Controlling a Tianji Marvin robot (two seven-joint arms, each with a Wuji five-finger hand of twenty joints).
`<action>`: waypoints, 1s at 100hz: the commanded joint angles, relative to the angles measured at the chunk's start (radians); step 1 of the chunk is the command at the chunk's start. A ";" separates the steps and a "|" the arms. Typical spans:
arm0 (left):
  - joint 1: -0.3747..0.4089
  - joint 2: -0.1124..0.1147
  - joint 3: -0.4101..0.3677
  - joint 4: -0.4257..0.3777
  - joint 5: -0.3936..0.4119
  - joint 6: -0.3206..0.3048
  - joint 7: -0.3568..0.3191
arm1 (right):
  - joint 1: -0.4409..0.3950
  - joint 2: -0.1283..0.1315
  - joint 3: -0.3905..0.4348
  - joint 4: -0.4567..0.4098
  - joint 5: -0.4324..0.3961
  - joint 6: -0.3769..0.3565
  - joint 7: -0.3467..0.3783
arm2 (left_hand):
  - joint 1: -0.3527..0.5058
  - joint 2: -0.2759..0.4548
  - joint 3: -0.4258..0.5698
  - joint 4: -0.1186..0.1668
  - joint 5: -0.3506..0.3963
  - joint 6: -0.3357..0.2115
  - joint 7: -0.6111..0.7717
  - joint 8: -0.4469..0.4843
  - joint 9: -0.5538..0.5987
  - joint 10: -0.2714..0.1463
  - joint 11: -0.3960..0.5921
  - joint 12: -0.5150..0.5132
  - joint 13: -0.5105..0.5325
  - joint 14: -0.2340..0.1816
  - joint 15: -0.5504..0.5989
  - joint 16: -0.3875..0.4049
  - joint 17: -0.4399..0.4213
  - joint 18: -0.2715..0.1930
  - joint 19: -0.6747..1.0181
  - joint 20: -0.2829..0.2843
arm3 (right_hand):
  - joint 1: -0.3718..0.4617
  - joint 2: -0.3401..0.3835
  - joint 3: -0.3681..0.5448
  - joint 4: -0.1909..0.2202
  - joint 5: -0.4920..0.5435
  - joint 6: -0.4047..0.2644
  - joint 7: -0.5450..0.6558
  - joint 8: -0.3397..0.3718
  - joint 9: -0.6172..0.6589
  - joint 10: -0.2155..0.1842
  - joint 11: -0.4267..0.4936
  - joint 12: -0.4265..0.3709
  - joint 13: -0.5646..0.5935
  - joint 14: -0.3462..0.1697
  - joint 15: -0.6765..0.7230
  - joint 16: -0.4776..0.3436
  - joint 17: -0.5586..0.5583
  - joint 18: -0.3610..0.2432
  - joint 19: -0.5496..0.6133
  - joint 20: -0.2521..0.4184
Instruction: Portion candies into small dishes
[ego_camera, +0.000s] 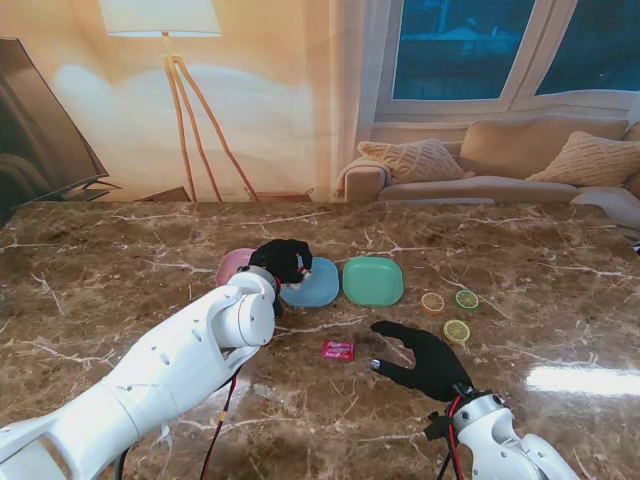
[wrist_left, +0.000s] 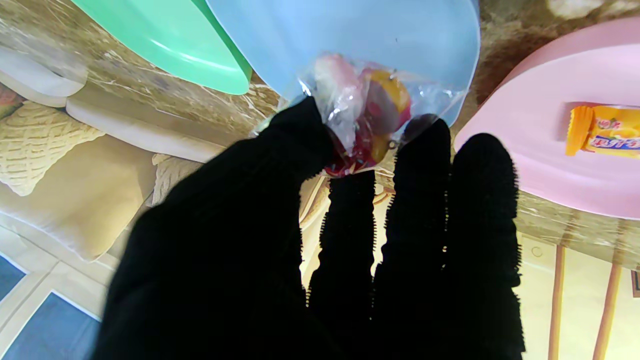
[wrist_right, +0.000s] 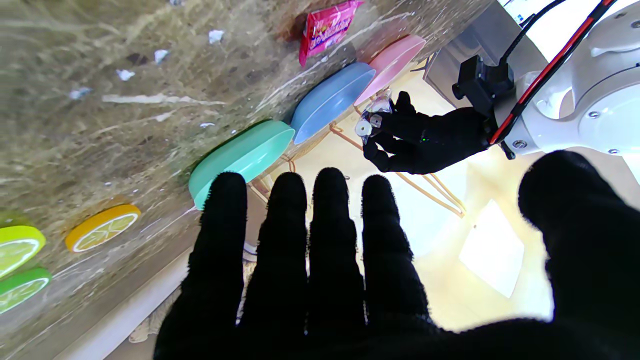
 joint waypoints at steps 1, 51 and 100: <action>-0.015 -0.011 0.005 0.008 -0.005 -0.012 0.000 | -0.012 -0.002 0.004 0.009 0.004 0.000 0.010 | 0.001 0.024 0.001 -0.009 -0.048 0.032 -0.020 -0.036 -0.080 0.006 0.081 -0.057 -0.066 0.012 -0.010 -0.057 -0.039 -0.026 -0.044 -0.026 | 0.032 0.009 -0.021 -0.005 0.016 -0.021 0.005 -0.005 0.016 -0.009 0.002 0.017 0.008 0.027 0.002 0.010 -0.003 -0.007 0.020 0.019; -0.001 0.010 -0.003 -0.024 0.019 -0.040 -0.023 | -0.014 -0.003 0.011 0.013 0.006 -0.002 0.009 | -0.183 0.044 0.029 -0.001 -0.107 0.156 -0.285 -0.158 -0.313 0.049 0.153 -0.434 -0.279 0.046 -0.062 -0.257 -0.261 -0.015 -0.108 -0.078 | 0.033 0.008 -0.021 -0.005 0.016 -0.021 0.005 -0.006 0.016 -0.008 0.002 0.016 0.008 0.027 0.002 0.010 -0.004 -0.006 0.019 0.019; 0.186 0.092 -0.061 -0.265 0.174 -0.130 -0.052 | -0.008 -0.003 0.000 0.022 0.004 -0.003 0.003 | -0.212 0.116 -0.001 0.016 -0.058 0.157 -0.426 -0.260 -0.317 0.024 0.153 -0.394 -0.320 0.033 0.040 -0.116 -0.357 0.014 -0.001 0.068 | 0.034 0.009 -0.021 -0.005 0.016 -0.021 0.005 -0.006 0.017 -0.008 0.002 0.017 0.009 0.026 0.002 0.010 -0.004 -0.007 0.019 0.019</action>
